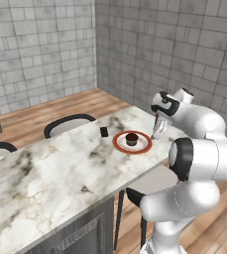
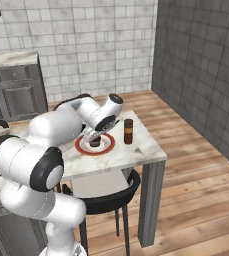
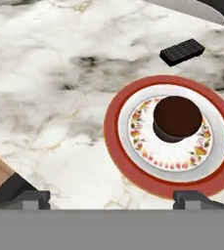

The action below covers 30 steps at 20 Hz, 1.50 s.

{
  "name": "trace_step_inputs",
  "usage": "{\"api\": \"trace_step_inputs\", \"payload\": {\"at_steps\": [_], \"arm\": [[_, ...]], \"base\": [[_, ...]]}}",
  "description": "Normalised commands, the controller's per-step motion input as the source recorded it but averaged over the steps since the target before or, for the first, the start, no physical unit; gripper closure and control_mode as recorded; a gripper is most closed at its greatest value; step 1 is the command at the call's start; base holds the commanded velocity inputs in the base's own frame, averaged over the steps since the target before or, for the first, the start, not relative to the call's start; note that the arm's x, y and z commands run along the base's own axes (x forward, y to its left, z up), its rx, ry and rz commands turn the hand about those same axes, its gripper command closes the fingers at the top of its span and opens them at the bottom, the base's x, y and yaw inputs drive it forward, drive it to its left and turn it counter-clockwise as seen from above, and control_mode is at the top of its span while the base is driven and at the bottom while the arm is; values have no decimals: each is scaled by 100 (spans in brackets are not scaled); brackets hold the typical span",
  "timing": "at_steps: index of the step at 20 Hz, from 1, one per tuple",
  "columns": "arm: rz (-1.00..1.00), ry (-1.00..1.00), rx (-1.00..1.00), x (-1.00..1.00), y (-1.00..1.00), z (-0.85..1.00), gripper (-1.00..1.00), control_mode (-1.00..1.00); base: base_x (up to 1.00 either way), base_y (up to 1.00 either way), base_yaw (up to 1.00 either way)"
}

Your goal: Take the cinnamon bottle from the cabinet and place it on the dining table, next to the plate with the cupcake. Then take the chocolate from the dining counter and place it on the cupcake plate.

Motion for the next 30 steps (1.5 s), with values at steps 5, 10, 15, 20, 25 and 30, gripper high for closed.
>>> {"api": "trace_step_inputs", "payload": {"at_steps": [5, 10, 15, 20, 25, 30], "arm": [[-3, 9, -13, 4, 73, 19, -100, -100], [-11, 9, -12, 8, 64, 31, -100, -100], [-23, 21, -18, 26, 55, 16, -100, -100], [-26, 25, -7, 46, 46, 8, -100, -100], [-37, 25, 0, 38, 40, 2, -100, -100], [-45, 6, 0, 24, 34, -13, -100, -100]], "base": [[0, 0, 0], [0, 0, 0], [0, 0, 0], [0, 0, 0], [0, 0, 0], [0, 0, 0]]}}
